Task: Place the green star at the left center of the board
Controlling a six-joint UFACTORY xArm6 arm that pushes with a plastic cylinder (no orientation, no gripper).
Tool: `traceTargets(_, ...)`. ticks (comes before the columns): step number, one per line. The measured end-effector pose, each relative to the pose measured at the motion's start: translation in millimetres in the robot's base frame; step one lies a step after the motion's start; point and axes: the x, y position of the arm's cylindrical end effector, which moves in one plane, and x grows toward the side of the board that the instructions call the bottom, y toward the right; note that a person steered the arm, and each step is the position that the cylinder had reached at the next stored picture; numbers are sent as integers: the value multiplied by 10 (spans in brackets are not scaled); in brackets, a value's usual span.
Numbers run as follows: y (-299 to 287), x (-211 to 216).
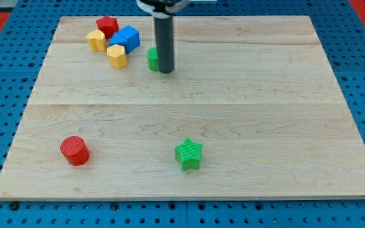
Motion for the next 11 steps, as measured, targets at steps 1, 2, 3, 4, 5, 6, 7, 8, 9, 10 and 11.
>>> traceTargets(1, -250, 27)
traceTargets(2, 835, 616)
traceTargets(3, 1445, 1705)
traceTargets(4, 1112, 2496)
traceTargets(5, 283, 1807)
traceTargets(6, -494, 1098)
traceTargets(7, -297, 1336)
traceTargets(8, -627, 1554)
traceTargets(9, -1137, 1402)
traceTargets(10, -841, 959)
traceTargets(11, -893, 805)
